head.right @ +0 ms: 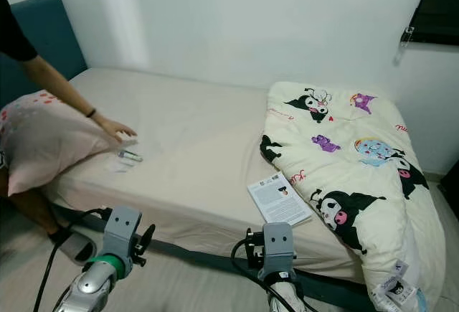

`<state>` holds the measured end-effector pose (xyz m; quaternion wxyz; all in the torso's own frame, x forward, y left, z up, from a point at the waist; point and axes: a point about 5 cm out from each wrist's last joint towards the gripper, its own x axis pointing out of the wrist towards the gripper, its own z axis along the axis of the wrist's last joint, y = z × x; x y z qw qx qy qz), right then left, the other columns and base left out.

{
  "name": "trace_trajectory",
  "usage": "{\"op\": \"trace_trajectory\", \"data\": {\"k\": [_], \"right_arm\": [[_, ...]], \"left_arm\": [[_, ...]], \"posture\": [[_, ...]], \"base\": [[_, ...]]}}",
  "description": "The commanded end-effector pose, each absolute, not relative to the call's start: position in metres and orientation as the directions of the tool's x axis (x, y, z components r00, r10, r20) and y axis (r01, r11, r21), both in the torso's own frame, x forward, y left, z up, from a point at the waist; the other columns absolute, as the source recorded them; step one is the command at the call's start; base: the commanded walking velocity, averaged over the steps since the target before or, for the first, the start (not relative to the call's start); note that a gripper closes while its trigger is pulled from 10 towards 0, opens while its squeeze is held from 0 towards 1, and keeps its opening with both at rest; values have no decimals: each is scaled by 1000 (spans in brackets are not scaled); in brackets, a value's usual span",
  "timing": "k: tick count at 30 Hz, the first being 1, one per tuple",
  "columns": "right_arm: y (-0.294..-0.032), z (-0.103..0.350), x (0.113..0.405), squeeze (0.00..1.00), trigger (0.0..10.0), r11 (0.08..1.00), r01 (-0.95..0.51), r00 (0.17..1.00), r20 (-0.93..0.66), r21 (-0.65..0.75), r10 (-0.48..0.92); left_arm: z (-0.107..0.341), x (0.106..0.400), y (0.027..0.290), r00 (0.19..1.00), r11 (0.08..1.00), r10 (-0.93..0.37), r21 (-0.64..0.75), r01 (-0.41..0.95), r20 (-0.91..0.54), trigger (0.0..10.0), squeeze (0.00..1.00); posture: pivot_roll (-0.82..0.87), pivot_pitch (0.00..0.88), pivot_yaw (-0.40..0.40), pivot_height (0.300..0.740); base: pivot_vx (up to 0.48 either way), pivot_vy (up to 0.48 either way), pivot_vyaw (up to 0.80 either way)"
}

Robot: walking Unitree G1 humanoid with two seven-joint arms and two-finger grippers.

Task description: Clean up the room

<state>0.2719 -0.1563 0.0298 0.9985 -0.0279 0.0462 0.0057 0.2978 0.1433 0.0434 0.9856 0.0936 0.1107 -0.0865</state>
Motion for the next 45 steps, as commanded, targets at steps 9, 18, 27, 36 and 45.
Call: {"op": "trace_trajectory", "data": {"k": [9, 18, 27, 36, 45], "right_arm": [[-159, 30, 274, 0, 10000, 998, -14, 995, -96, -68, 7], [-153, 31, 275, 0, 10000, 1000, -15, 996, -87, -3, 15], [-142, 28, 272, 0, 10000, 989, -114, 989, -103, -95, 104], [-146, 26, 270, 0, 10000, 991, -102, 990, -110, -82, 93], [-146, 27, 272, 0, 10000, 992, -98, 990, -109, -76, 89]], "left_arm": [[40, 300, 145, 959, 969, -136, 170, 182, -250, 10000, 0], [38, 298, 143, 954, 965, -148, 173, 197, -261, 10000, 0], [38, 298, 141, 952, 964, -152, 173, 203, -266, 10000, 0], [38, 299, 139, 951, 962, -159, 174, 209, -263, 10000, 0], [41, 303, 139, 953, 962, -159, 178, 209, -258, 10000, 0]], "posture": [[-189, 0, 97, 735], [-181, 0, 100, 735], [-183, 0, 96, 735], [-186, 0, 102, 735], [-186, 0, 105, 735]], "base": [[0, 0, 0], [0, 0, 0], [0, 0, 673], [0, 0, 776], [0, 0, 775]]}}
